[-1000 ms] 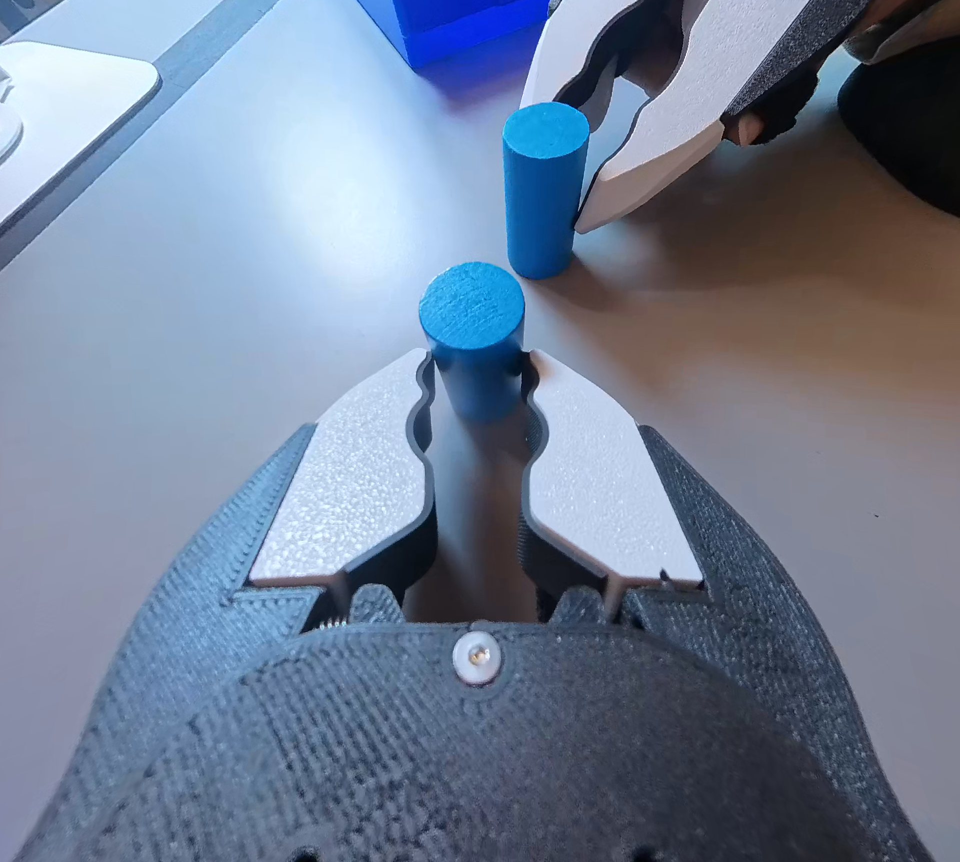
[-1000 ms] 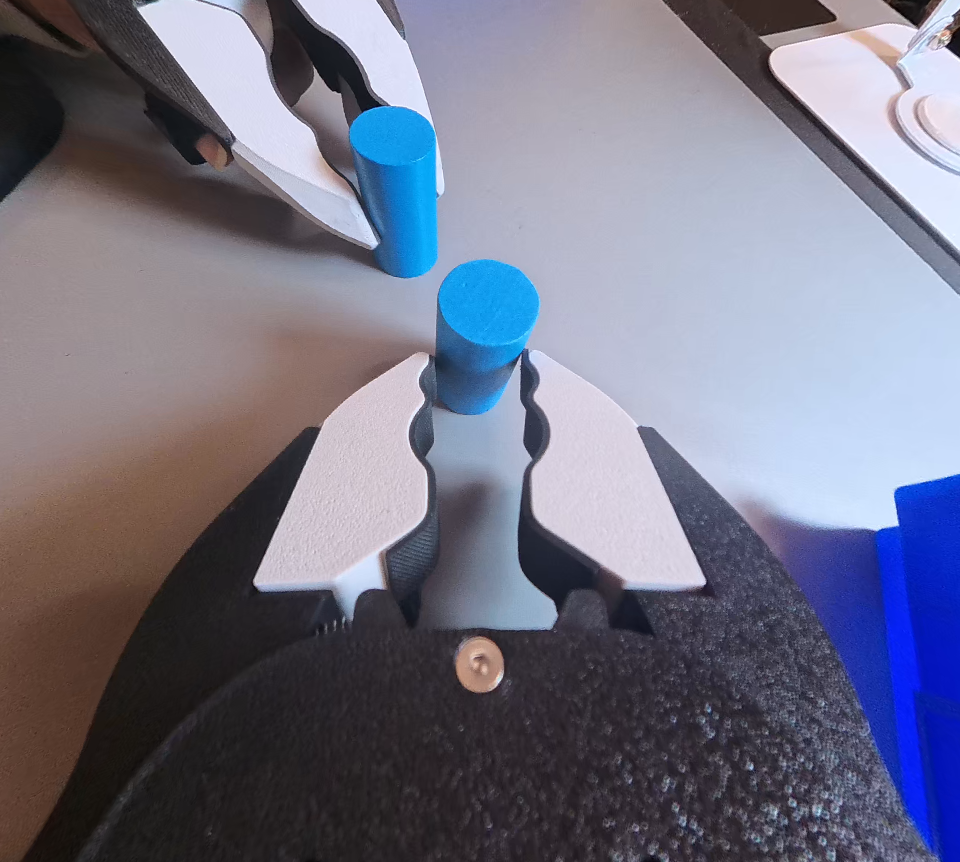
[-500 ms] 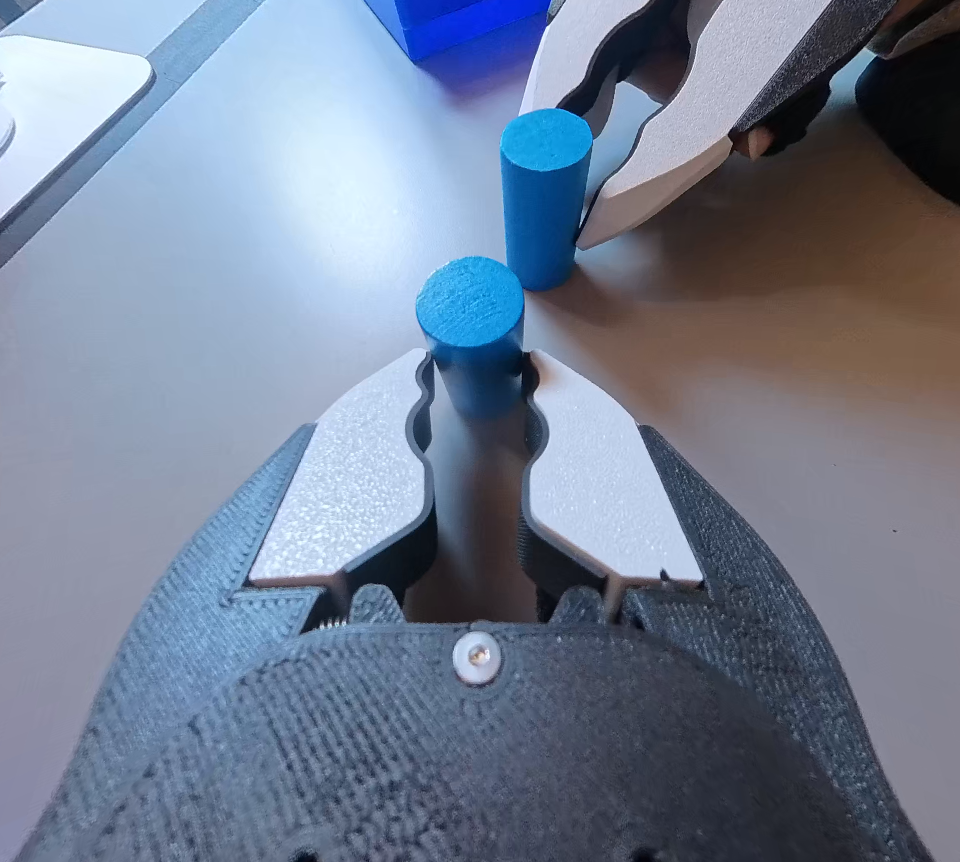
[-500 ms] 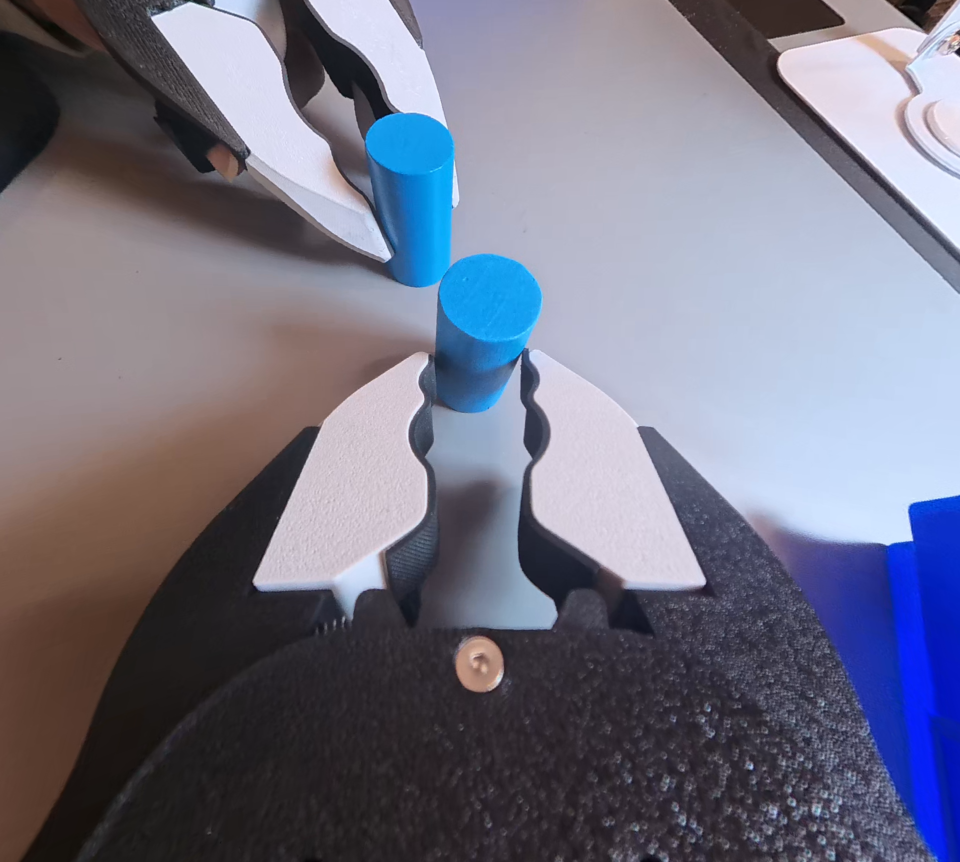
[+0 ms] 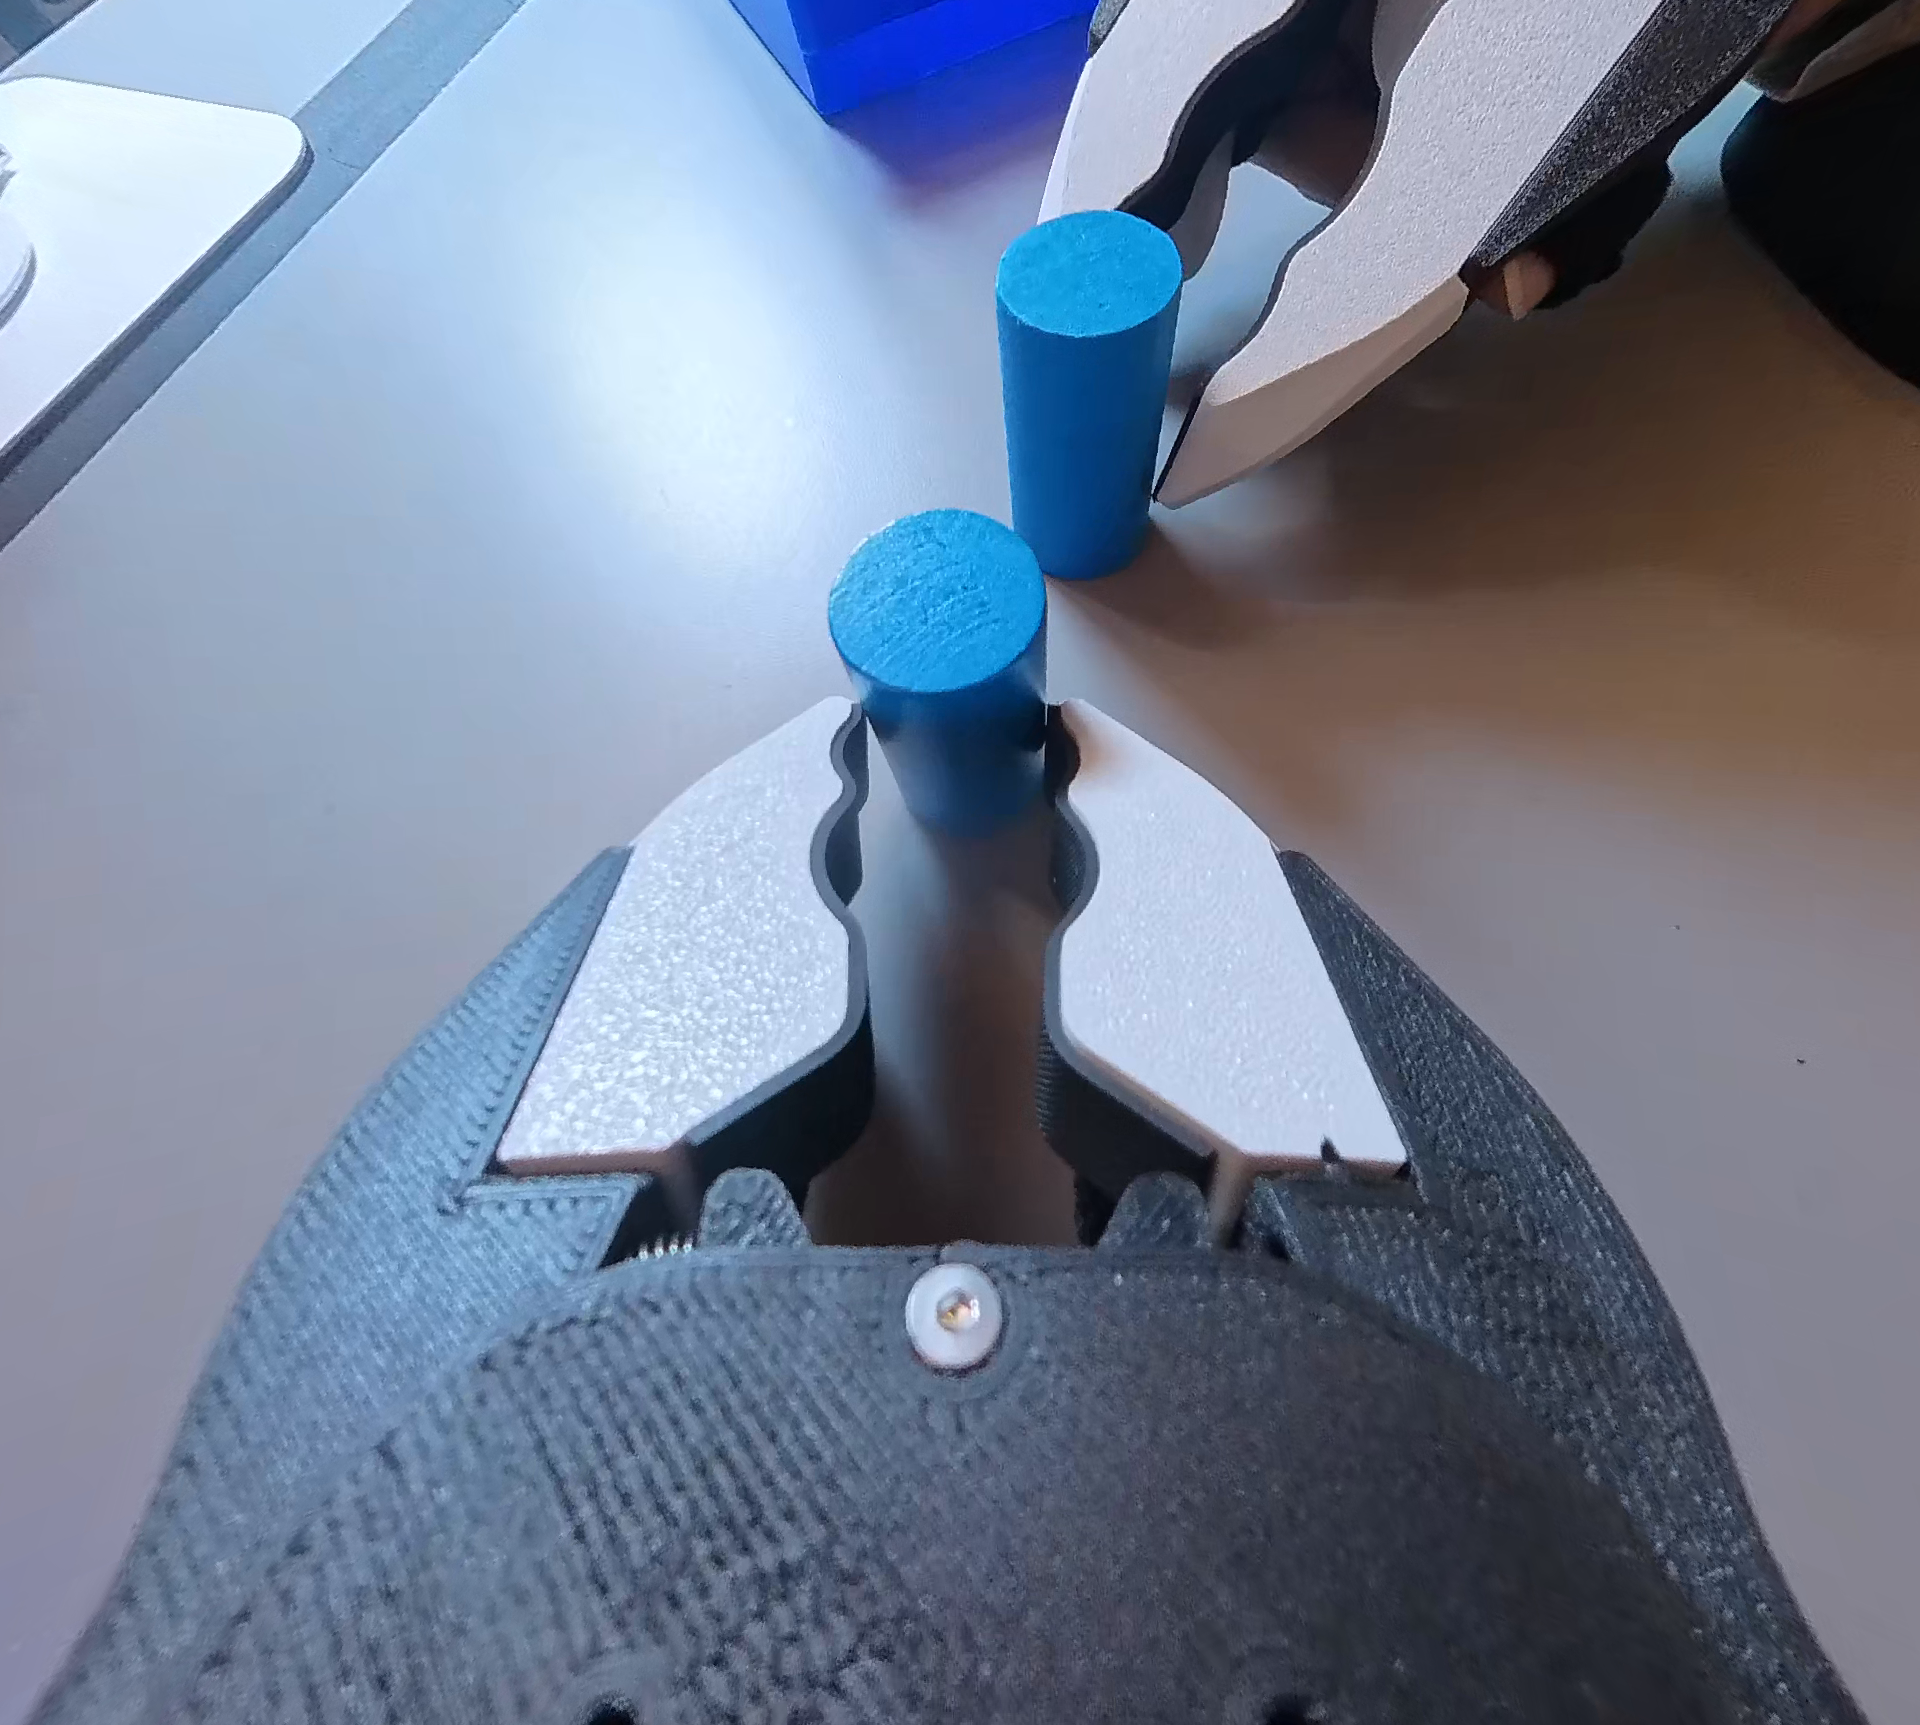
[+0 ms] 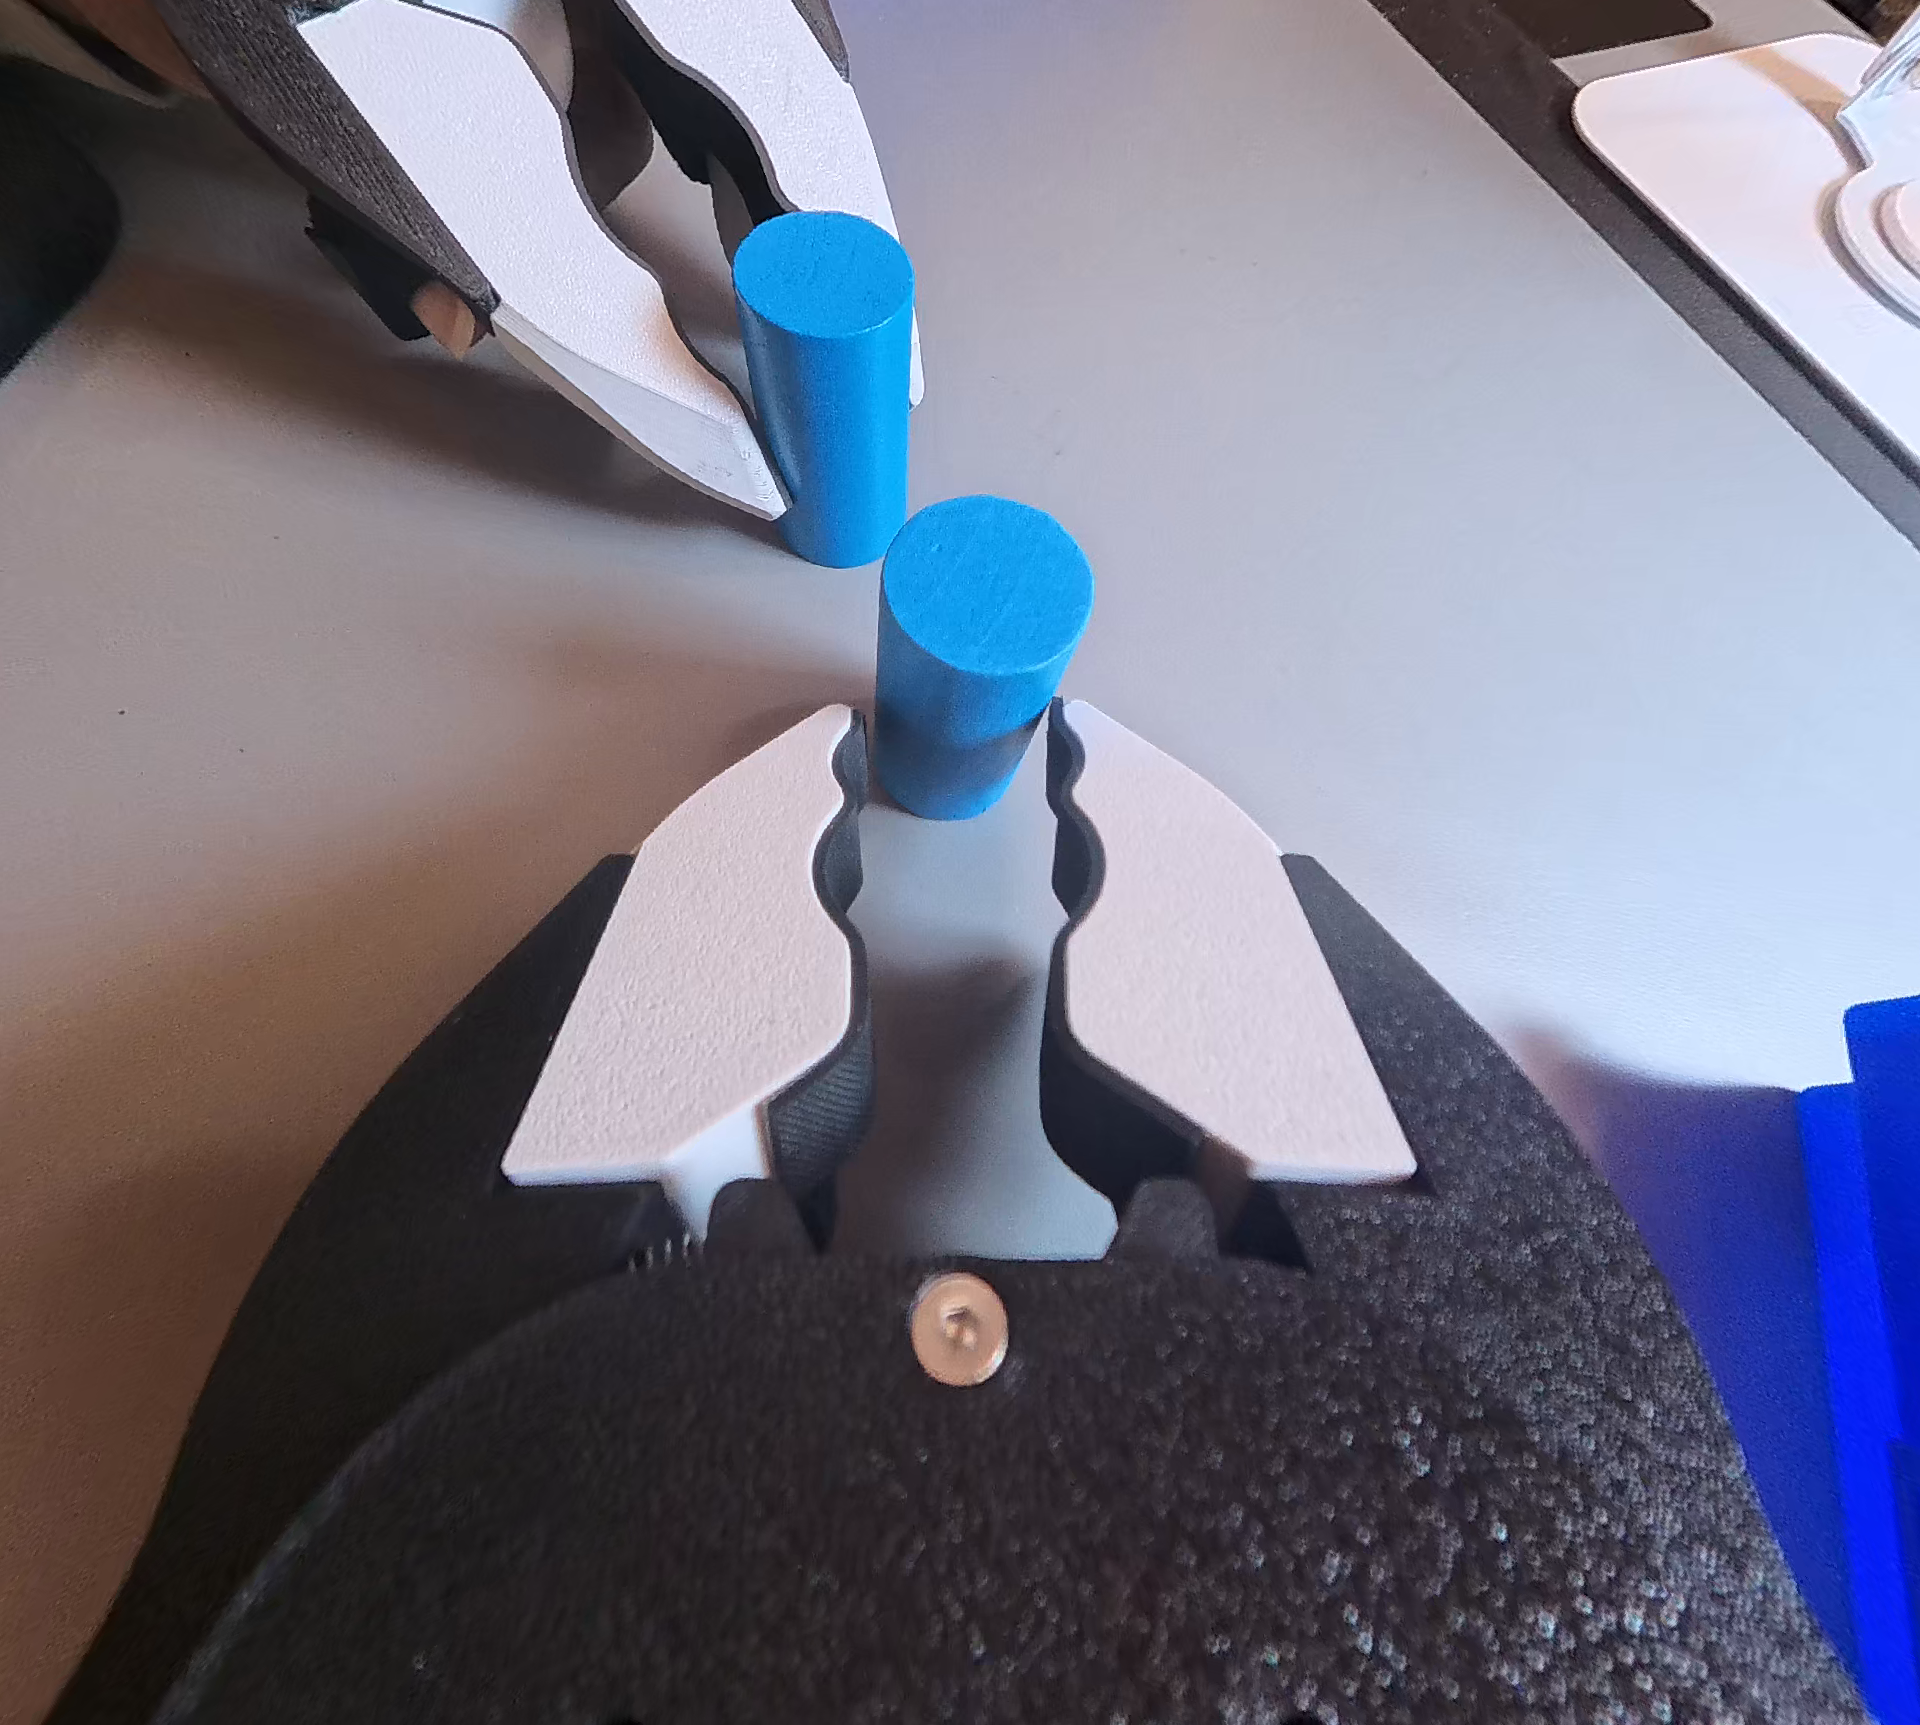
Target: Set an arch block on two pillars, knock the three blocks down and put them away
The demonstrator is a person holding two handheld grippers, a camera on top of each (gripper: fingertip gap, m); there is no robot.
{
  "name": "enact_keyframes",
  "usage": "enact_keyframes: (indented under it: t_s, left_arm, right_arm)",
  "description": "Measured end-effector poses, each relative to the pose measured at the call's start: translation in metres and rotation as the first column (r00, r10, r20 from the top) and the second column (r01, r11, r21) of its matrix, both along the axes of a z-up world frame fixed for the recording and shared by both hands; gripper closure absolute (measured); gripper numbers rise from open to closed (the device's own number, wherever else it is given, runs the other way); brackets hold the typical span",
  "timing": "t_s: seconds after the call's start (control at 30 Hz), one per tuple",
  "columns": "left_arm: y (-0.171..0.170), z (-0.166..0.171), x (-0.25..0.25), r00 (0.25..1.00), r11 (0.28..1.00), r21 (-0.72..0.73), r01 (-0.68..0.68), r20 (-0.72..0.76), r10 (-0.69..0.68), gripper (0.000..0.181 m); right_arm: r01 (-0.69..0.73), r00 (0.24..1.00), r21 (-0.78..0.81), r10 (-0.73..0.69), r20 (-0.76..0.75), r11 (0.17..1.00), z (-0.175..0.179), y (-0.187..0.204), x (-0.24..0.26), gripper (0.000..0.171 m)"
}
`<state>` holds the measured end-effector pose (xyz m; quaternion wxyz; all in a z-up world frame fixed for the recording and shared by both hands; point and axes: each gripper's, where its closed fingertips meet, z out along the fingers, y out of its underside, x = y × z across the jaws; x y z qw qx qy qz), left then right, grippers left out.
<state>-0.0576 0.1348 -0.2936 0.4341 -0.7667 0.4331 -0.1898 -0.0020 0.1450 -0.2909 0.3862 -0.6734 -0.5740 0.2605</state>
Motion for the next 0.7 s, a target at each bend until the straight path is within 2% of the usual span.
enact_keyframes:
  t_s: [0.43, 0.53, 0.63, 0.7]
  left_arm:
    - [0.001, 0.0, 0.0, 1.0, 1.0, -0.002, -0.004, -0.003, 0.004, 0.148]
    - [0.001, 0.003, 0.0, 1.0, 1.0, 0.012, 0.003, 0.015, -0.003, 0.135]
    - [-0.003, 0.022, -0.003, 0.997, 0.998, 0.062, 0.004, 0.071, -0.009, 0.116]
    - [-0.004, 0.056, -0.02, 0.995, 0.988, 0.152, -0.036, 0.096, 0.021, 0.117]
  right_arm:
    - [-0.002, 1.0, 0.0, 0.002, 0.002, 1.0, -0.001, 0.0, 0.0, 0.138]
    - [-0.007, 1.0, -0.011, 0.007, -0.011, 1.0, 0.002, -0.002, 0.001, 0.133]
    - [0.002, 0.998, -0.016, -0.003, -0.067, 1.0, 0.017, -0.004, 0.006, 0.123]
    - [0.028, 0.991, 0.019, -0.026, -0.128, 0.999, 0.037, -0.003, 0.016, 0.117]
